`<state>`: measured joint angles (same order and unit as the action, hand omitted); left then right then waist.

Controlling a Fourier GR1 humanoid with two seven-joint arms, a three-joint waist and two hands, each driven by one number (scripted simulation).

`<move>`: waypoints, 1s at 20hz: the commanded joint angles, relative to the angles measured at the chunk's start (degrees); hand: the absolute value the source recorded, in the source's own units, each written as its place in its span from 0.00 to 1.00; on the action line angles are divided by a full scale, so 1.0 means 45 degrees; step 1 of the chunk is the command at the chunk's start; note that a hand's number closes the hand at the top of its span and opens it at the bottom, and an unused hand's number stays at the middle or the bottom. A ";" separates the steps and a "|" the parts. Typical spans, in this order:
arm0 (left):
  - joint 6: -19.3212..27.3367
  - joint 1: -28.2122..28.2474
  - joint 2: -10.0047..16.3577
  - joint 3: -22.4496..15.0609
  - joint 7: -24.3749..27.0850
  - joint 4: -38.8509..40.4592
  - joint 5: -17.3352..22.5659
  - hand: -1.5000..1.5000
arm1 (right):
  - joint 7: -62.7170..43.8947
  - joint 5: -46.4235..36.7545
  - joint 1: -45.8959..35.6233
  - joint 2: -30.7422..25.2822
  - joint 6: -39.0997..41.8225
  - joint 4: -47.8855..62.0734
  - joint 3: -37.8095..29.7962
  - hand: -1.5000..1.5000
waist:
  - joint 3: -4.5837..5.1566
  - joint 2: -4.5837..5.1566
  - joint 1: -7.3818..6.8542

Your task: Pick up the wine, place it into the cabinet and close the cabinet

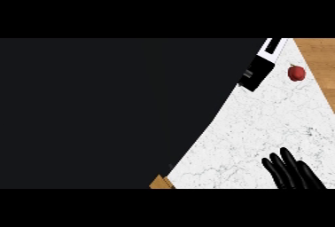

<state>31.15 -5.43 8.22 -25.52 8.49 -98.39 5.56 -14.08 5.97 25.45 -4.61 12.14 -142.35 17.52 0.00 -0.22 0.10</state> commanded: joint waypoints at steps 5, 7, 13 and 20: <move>-0.2525 0.2660 0.1741 0.0563 0.0637 -0.2767 0.1618 0.00 | -0.1548 0.0875 0.0301 -0.0883 0.0324 -0.2179 -0.0116 1.00 | 0.0008 0.0005 -0.0087; -0.3362 0.2554 0.2088 0.0905 0.0749 -0.2416 0.2215 0.00 | -0.0708 0.0608 0.1002 -0.1847 0.1623 -0.1684 0.0047 1.00 | 0.0004 -0.0013 0.0050; -0.5321 0.3782 0.3145 0.1949 0.1309 -0.3143 0.3616 1.00 | -0.0915 0.0659 0.0650 -0.2996 0.2756 -0.1732 -0.0456 1.00 | 0.0010 0.0011 -0.0046; -0.6951 0.3918 0.3825 0.3947 0.1255 -0.2916 0.4883 1.00 | -0.0292 0.0894 0.0147 -0.2160 0.2597 -0.0878 -0.0076 1.00 | 0.0003 0.0041 -0.0072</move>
<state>4.73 11.17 22.49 -13.13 13.98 -111.09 23.29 -12.92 4.88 27.89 -13.94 23.42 -142.39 18.56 0.02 -0.12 0.07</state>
